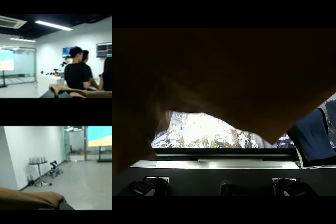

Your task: Fold the shirts.

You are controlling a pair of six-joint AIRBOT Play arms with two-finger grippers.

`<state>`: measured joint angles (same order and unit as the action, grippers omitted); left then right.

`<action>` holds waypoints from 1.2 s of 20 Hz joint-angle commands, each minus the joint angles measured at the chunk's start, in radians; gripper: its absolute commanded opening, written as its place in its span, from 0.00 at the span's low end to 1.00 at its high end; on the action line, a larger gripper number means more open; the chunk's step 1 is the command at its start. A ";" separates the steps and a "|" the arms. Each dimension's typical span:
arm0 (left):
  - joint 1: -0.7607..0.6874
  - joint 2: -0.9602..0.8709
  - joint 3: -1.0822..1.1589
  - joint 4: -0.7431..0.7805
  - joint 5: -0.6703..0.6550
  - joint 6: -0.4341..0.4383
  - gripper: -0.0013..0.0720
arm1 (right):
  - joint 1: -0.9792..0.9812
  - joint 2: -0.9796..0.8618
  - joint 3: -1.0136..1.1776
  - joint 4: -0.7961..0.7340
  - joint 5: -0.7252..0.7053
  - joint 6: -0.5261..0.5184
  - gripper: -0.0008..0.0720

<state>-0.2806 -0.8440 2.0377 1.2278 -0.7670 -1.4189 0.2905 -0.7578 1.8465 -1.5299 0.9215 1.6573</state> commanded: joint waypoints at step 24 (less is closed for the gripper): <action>0.204 -0.747 -0.231 0.315 -0.609 -0.055 0.77 | -0.165 -0.882 -0.028 0.198 0.399 0.113 0.69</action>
<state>-0.1410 -1.5810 1.7096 1.4544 -1.1336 -1.4876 0.2108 -1.6848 1.7889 -1.4017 1.2015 1.8645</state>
